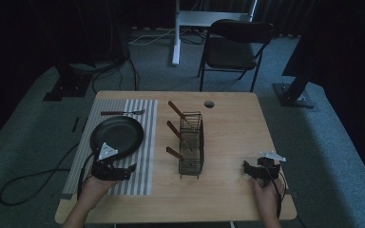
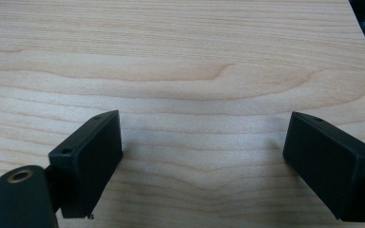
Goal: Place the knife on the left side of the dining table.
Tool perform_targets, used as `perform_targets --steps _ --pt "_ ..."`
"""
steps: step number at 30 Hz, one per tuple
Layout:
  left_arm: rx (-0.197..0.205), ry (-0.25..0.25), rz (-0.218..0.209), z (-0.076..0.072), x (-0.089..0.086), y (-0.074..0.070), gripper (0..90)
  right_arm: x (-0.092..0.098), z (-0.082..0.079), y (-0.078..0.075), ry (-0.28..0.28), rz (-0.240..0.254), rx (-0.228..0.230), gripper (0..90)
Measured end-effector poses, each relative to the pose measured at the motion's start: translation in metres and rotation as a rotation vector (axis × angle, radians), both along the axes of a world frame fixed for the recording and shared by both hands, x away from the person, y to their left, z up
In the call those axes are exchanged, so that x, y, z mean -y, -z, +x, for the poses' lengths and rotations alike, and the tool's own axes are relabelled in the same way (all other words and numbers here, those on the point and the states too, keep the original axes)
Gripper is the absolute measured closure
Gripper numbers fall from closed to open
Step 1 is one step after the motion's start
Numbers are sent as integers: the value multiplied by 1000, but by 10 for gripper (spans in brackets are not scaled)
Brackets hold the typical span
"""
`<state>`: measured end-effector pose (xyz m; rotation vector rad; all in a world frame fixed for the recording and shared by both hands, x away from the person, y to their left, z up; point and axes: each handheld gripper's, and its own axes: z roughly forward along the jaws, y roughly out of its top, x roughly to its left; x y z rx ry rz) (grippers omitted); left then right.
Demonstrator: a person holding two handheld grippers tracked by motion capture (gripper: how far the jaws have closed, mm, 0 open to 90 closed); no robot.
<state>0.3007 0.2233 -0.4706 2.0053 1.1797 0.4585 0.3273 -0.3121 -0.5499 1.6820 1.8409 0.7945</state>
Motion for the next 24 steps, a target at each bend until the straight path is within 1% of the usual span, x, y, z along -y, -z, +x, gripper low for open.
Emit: perform_targets --steps 1,3,4,5,6,7,8,9,10,12,13,14,16,17,19,21,23,24 --pt "0 8 -6 2 2 -1 30 0 0 0 -1 -1 0 118" --pt "7 11 2 3 4 -3 30 0 0 0 -1 -1 0 118" --pt "10 28 -5 6 7 -5 30 0 0 0 -1 -1 0 118" --pt "10 28 -5 6 7 -5 30 0 0 0 -1 -1 0 118" --pt "15 44 -5 9 11 -7 30 0 0 0 0 0 1 118" --pt "15 44 -5 9 11 -7 30 0 0 0 0 0 1 118" --pt "21 51 -12 12 14 -11 30 0 0 0 0 0 1 118" --pt "21 51 -12 12 14 -11 30 0 0 0 0 0 1 118" --pt "30 64 -27 16 17 -15 30 0 0 0 -1 0 1 119" --pt "36 78 -38 19 20 -18 30 0 0 0 -1 -1 1 118" --pt "36 78 -38 19 20 -18 30 0 0 0 -1 -1 1 118" --pt "42 90 -39 22 24 -21 30 0 0 0 -1 -1 1 118" --pt "42 90 -39 22 24 -21 31 0 0 0 -1 -1 1 118" --pt "49 105 -47 26 28 -24 31 0 0 0 -1 -1 1 118" --pt "55 114 -44 29 31 -27 30 0 0 0 -1 -1 1 118" --pt "62 139 -63 32 33 -30 30 0 0 0 -1 -1 2 119" --pt "79 142 -69 37 36 -35 30 0 0 0 -1 -1 1 118" --pt "79 142 -69 37 36 -35 30 0 0 0 -1 -1 1 118"
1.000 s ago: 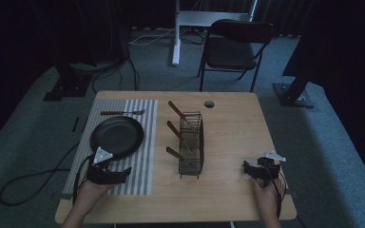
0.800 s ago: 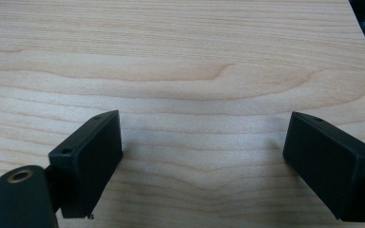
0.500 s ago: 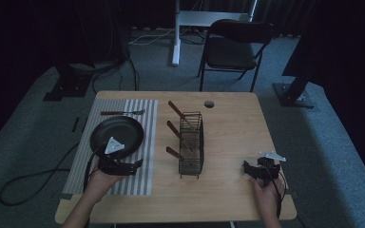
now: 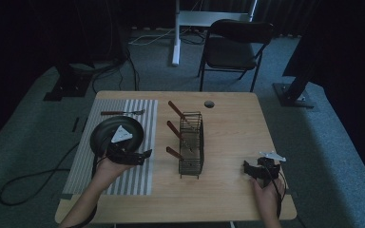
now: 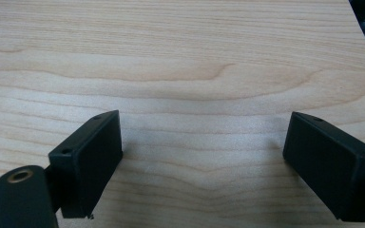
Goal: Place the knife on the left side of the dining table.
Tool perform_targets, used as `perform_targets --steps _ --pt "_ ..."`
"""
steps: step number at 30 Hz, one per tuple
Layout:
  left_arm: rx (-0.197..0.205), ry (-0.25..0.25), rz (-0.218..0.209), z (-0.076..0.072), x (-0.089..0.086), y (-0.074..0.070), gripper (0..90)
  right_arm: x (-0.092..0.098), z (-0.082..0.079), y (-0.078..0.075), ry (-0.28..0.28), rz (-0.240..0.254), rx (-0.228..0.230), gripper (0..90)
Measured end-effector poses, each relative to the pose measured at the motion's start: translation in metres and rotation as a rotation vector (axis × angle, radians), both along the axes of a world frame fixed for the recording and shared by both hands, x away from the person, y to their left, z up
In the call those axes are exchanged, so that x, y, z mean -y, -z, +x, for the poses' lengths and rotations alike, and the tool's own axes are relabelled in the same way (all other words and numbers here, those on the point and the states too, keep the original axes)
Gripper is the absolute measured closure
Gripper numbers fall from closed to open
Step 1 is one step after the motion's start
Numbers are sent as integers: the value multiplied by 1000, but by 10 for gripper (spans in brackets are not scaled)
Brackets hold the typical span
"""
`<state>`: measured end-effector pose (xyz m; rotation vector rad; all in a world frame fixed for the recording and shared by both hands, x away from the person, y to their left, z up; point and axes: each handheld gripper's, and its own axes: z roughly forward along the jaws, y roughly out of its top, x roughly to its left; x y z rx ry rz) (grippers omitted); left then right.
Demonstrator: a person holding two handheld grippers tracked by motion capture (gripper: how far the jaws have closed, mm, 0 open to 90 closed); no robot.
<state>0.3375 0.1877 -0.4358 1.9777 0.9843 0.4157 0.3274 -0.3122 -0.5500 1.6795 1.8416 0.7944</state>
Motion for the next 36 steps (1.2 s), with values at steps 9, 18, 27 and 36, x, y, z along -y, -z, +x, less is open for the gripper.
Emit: perform_targets --steps 9,18,27,36 --pt "32 18 -22 9 10 -8 31 0 0 0 0 0 0 118" --pt "47 75 -69 18 23 -25 31 0 0 0 1 1 1 118" --pt "56 155 -90 29 38 -36 47 0 0 0 0 -1 1 118" --pt "57 200 -125 41 49 -35 60 0 0 0 0 0 1 118"
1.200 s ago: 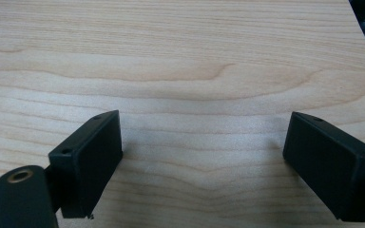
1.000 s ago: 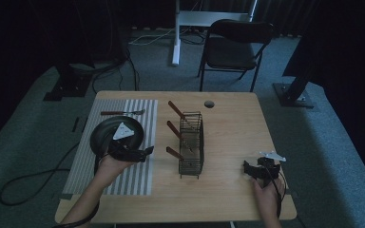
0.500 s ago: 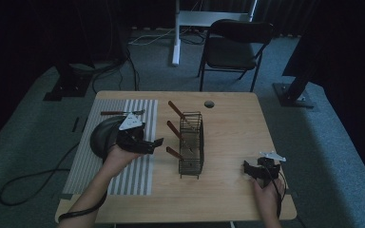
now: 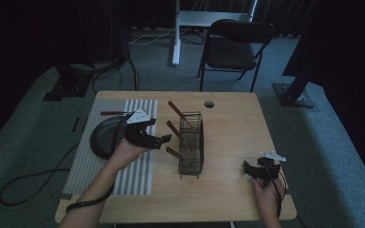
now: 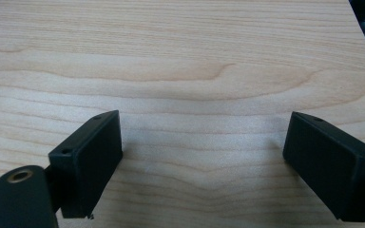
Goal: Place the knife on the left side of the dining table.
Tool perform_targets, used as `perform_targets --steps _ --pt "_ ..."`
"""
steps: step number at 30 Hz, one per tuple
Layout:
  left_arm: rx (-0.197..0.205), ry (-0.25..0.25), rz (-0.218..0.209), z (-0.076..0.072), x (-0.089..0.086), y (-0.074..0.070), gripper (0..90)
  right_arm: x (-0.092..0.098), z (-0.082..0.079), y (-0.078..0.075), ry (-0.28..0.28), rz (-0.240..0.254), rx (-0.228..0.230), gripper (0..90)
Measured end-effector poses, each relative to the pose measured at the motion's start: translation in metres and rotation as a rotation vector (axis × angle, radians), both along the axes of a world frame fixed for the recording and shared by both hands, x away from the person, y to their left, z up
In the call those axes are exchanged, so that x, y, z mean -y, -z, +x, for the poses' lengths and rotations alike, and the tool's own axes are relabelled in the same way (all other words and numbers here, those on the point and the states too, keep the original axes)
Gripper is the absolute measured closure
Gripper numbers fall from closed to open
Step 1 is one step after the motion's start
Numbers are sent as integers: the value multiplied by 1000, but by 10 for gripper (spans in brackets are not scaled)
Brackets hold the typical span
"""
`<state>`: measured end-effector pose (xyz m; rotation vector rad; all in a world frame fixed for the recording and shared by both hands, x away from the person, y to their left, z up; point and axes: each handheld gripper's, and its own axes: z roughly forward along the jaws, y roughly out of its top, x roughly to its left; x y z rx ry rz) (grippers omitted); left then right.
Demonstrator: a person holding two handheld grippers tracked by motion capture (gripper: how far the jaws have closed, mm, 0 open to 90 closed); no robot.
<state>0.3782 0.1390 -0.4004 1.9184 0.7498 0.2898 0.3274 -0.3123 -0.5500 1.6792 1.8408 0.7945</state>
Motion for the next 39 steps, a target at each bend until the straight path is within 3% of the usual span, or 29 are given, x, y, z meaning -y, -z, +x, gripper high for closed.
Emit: perform_targets --steps 1,5,12,17,25,31,39 --pt "0 0 -4 1 0 0 114 0 0 0 0 0 1 118" --pt "1 32 -22 5 1 1 152 0 0 0 0 0 1 119" --pt "16 88 -40 11 5 4 420 0 0 0 0 0 1 119" --pt "5 120 -57 14 7 5 519 0 0 0 0 1 0 118" --pt "-4 113 -71 13 8 5 697 0 0 0 0 0 1 118" --pt "-54 148 -139 15 5 8 747 0 0 0 0 1 -1 119" --pt "-39 133 -148 9 10 7 756 0 0 0 0 0 1 119"
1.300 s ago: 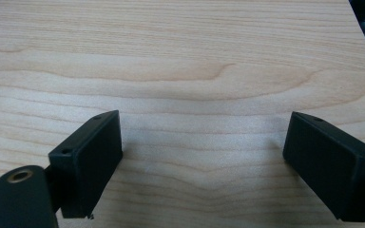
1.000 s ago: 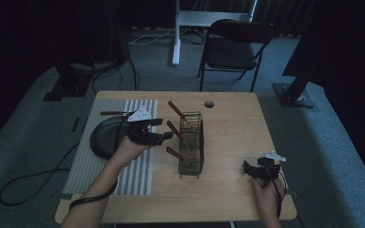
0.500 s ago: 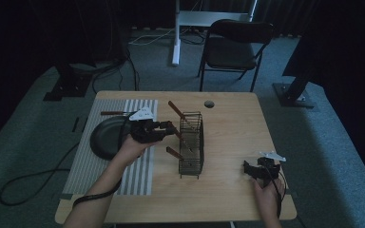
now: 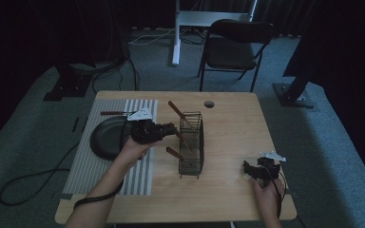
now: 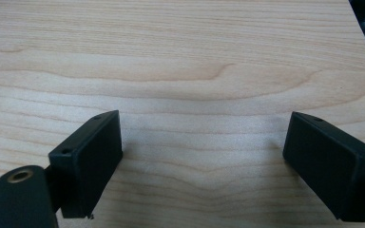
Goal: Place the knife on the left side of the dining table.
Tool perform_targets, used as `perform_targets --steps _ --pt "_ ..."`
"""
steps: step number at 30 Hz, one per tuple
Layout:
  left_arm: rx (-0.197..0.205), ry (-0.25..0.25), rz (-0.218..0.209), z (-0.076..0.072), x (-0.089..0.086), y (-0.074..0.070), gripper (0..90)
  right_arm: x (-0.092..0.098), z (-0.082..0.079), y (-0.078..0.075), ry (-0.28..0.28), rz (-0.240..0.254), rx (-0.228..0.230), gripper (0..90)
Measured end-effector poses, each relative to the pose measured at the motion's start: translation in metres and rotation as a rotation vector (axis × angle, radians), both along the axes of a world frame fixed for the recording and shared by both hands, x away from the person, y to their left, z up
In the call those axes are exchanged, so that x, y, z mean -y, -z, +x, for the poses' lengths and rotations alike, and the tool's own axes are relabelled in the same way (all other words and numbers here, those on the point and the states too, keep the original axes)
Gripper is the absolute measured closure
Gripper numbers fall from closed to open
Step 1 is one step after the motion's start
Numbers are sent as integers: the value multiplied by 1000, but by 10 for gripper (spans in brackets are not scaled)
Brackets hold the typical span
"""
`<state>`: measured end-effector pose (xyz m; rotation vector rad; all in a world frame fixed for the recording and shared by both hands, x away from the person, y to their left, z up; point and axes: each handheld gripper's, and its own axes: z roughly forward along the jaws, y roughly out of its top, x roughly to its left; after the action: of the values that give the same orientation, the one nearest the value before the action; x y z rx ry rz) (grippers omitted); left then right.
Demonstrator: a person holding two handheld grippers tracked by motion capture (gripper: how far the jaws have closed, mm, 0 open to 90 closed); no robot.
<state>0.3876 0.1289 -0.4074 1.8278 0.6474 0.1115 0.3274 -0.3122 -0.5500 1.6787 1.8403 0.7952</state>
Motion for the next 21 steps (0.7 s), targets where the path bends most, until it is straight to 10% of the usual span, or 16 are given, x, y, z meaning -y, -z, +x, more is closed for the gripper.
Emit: perform_targets --steps 21 --pt "54 -5 -26 -19 -6 -33 757 0 0 0 1 1 -1 119"
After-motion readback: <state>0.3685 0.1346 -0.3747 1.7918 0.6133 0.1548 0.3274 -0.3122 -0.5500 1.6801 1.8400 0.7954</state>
